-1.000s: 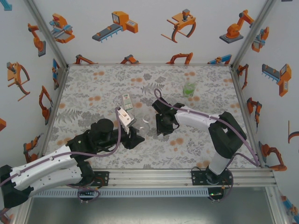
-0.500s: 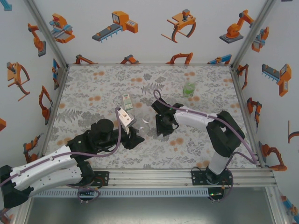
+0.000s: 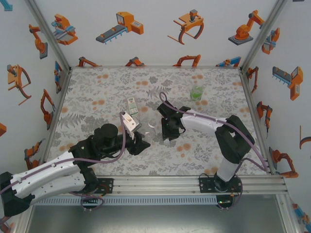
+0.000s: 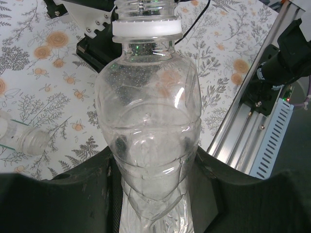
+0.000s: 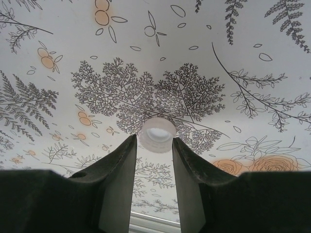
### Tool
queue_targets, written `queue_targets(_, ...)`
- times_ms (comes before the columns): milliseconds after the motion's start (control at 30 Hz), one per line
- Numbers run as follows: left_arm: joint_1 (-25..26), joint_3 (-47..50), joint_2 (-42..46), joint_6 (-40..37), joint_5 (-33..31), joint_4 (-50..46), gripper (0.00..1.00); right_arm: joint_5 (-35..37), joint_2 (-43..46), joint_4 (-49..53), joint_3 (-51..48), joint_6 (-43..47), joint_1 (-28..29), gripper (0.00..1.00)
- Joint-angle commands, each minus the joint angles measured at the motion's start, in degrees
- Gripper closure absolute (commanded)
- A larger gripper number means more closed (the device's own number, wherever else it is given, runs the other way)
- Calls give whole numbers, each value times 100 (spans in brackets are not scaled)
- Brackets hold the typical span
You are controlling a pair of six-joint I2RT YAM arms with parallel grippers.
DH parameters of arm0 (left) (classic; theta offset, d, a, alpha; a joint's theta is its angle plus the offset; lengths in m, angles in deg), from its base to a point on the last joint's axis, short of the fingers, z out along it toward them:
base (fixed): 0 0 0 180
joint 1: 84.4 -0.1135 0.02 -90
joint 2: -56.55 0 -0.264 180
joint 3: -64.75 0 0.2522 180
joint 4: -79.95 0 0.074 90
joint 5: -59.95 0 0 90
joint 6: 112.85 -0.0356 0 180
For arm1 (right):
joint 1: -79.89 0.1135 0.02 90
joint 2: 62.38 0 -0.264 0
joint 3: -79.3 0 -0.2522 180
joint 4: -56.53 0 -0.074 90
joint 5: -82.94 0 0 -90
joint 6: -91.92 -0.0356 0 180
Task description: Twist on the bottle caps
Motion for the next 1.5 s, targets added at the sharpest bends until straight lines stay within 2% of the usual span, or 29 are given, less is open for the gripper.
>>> queue_targets(0,-51,66,83,-3,5,144,100,-59,-26,40,62,38,-8,64)
queue_targets(333,-50,77,126,10,-19,147,100,-70,-130,4,-7,23,-13,59)
queue_targets(667,-54,73,161,17,-40,133,100,-55,-68,-9,24,15,-9,64)
queue_targets(933,-55,85,163,26,-36,125,100,-11,80,105,131,17,-9,62)
queue_targets(1467,-69,122,219,35,-53,119,100,-143,-70,25,112,1,30,67)
